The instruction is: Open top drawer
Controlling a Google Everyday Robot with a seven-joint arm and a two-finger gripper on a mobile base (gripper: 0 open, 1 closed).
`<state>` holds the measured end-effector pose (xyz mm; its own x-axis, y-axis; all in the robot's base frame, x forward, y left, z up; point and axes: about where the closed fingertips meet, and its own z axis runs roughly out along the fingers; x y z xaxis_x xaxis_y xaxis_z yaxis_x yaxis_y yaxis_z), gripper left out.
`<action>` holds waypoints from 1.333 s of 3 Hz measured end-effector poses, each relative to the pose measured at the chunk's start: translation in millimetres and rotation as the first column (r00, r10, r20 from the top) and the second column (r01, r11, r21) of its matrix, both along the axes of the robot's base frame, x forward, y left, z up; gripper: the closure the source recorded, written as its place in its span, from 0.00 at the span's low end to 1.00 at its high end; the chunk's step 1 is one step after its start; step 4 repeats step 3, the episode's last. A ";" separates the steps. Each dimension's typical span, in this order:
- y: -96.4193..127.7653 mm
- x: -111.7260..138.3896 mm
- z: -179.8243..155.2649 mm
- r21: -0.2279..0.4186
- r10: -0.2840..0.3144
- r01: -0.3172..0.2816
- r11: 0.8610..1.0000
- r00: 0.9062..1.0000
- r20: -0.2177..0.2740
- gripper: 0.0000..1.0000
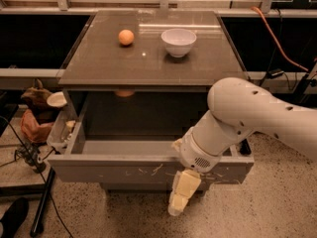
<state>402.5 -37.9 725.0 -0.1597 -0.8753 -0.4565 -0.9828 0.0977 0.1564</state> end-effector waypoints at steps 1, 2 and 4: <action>-38.4 6.3 75.9 -0.059 -0.109 0.114 0.992 0.991 0.080 0.00; -88.3 -15.4 188.5 -0.085 -0.251 0.274 0.958 0.945 0.210 0.00; -111.9 -59.8 292.8 -0.093 -0.354 0.415 0.905 0.857 0.375 0.00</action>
Offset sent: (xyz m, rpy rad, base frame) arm -0.0538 -0.1655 0.3564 -0.1819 -0.3975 -0.4894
